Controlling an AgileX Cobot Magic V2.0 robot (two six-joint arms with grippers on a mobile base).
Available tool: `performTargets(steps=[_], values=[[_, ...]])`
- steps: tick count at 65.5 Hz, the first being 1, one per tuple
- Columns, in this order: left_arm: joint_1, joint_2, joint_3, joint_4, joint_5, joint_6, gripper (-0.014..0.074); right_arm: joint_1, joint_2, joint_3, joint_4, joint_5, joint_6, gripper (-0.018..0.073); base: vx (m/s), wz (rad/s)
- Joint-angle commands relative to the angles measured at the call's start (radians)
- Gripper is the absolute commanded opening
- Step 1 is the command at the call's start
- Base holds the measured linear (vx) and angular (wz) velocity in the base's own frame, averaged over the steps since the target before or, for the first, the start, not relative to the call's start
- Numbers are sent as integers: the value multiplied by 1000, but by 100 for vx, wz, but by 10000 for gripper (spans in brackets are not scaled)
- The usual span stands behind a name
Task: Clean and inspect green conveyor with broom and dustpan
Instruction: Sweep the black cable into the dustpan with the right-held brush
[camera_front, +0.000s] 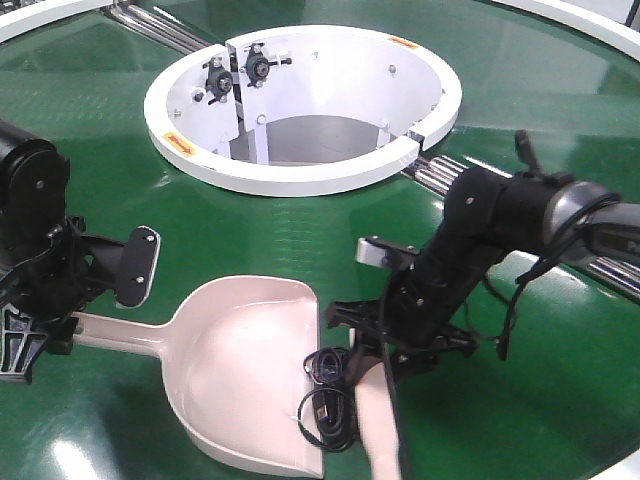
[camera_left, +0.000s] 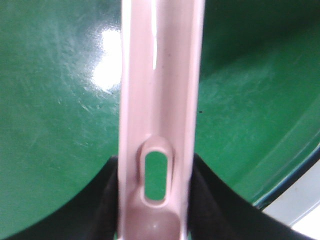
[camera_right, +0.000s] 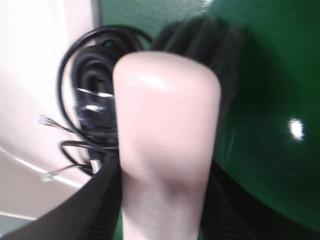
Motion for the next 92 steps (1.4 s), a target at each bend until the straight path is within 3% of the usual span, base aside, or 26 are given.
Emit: performTargets(steps=[1,31,45,66,92], values=[[-9,-34,-27,-25,15,-2,-24,24,-7,-38,62,-8,-22,-5,0,0],[-9,-34,-27,-25,15,-2,-24,134,178,-452,101,159,10,-5,0,0],[-9,-34,-27,-25,15,-2,-24,146,208,-555,102,198,28,-5,0,0],[-9,-34,-27,-25,15,-2,-24,136,152,-539,74,198,22,-5,0,0],[-9,-34,-27,-25,15,-2,-24,-35,-4,-322,177,199,-221,-3,0,0]])
